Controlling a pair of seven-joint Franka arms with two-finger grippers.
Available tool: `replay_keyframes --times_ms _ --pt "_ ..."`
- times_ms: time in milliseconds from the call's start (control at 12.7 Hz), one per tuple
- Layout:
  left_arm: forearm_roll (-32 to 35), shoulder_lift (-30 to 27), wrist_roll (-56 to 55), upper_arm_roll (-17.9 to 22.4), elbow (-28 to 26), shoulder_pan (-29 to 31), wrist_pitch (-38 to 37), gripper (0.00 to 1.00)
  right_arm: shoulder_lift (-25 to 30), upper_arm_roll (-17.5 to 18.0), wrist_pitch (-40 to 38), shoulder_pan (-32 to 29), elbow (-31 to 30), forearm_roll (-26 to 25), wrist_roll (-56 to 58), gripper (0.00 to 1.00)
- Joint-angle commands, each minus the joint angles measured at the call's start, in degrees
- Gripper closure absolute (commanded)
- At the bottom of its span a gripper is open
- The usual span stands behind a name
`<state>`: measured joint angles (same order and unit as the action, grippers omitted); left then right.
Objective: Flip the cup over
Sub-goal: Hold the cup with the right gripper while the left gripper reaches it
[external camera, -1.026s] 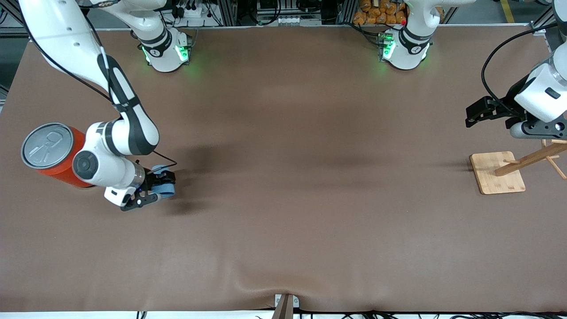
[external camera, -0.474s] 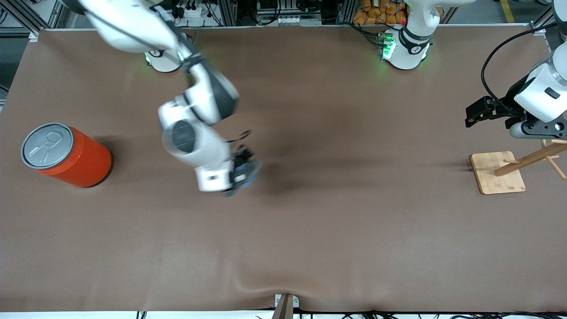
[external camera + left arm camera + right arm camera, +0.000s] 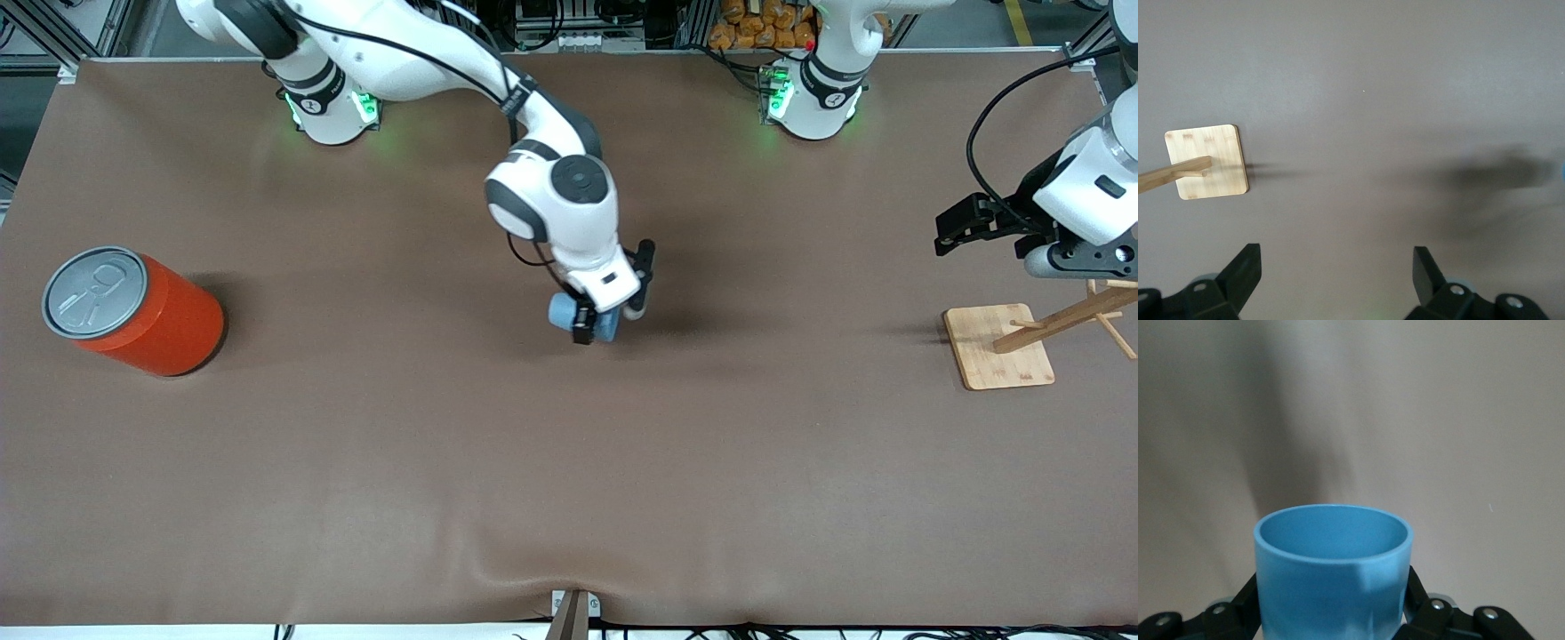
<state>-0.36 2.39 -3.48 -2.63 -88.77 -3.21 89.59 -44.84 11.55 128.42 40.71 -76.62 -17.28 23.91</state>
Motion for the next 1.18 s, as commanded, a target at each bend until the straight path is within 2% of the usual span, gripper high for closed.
replay_keyframes --times_ms 0,158,316,632,789,868,1026,1105 --pt "1.15 0.25 0.14 -0.18 0.53 0.13 0.15 0.00 -3.75 -0.83 2.88 2.88 2.53 -3.71 2.62 1.00" --pt "1.15 1.03 0.14 -0.01 0.62 0.30 0.15 0.00 -3.93 -0.65 2.98 2.88 2.27 -7.84 2.28 1.00" --pt "1.24 2.26 0.05 -0.01 0.62 1.18 0.15 0.00 -4.98 -0.65 3.06 4.80 2.27 -8.03 0.44 1.00" --pt "1.15 9.89 -0.82 -0.09 2.38 0.92 -0.55 0.00 -6.57 -0.65 3.15 4.99 2.27 -8.21 -2.10 1.00" --pt "0.19 12.10 -0.39 -0.44 -0.41 0.57 -3.43 0.00 -7.01 -0.65 3.15 4.90 2.27 -8.21 -2.91 1.00" --pt "-1.29 12.55 -0.21 -0.71 -2.09 0.57 -3.80 0.00 -7.01 -0.65 3.15 4.90 2.27 -8.21 -2.91 1.00" --pt "-13.11 16.05 0.14 -0.62 -4.64 1.27 -3.80 0.00 -7.71 -0.65 3.15 5.16 2.27 -8.29 -3.52 1.00" --pt "-16.65 17.37 0.14 -0.71 -6.57 0.93 -3.46 0.00 -7.98 -0.65 3.15 5.51 2.27 -8.38 -4.65 1.00"
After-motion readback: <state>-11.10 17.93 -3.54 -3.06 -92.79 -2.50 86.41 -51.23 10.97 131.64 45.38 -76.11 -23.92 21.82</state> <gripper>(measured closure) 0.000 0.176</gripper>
